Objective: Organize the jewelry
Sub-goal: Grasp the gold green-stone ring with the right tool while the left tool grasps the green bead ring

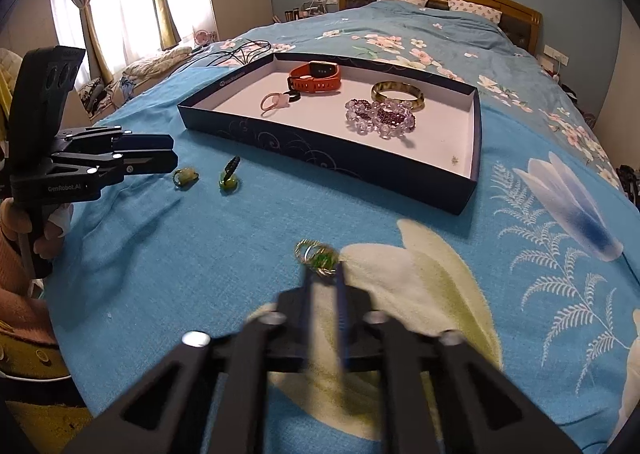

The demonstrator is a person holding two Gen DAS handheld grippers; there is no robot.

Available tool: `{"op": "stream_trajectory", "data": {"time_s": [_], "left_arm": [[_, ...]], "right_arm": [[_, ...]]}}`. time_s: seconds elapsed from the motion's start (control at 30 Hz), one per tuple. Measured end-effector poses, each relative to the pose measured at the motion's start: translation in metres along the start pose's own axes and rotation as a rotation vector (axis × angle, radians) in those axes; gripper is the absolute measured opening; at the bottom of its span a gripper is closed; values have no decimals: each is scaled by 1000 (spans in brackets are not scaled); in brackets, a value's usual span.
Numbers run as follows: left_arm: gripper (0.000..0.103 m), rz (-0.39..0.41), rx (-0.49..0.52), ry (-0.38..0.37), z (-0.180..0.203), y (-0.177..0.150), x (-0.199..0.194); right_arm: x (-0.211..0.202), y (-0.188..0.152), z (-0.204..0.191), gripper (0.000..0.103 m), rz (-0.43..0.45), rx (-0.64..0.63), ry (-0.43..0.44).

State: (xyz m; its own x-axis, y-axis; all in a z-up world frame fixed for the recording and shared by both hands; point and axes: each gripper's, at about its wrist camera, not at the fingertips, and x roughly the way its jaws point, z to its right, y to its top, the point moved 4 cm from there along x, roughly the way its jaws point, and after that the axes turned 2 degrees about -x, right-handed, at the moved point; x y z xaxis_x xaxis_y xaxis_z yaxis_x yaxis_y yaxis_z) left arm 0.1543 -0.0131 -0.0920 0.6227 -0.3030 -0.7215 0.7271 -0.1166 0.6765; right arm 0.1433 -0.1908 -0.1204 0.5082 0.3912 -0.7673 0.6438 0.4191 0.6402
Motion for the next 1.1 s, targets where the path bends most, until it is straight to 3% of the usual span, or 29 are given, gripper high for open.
{"op": "stream_trajectory", "data": {"time_s": [0.47, 0.6, 0.97, 1.1], "left_arm": [[45, -5, 0, -8, 0, -2, 2], [45, -10, -5, -10, 0, -2, 3], [44, -20, 40, -25, 9, -4, 5], [40, -34, 61, -32, 14, -6, 7]], "right_arm": [[2, 4, 2, 8, -1, 16, -1], [1, 4, 0, 3, 2, 8, -1], [-16, 12, 6, 3, 100, 55, -1], [-21, 15, 6, 3, 130, 67, 6]]}}
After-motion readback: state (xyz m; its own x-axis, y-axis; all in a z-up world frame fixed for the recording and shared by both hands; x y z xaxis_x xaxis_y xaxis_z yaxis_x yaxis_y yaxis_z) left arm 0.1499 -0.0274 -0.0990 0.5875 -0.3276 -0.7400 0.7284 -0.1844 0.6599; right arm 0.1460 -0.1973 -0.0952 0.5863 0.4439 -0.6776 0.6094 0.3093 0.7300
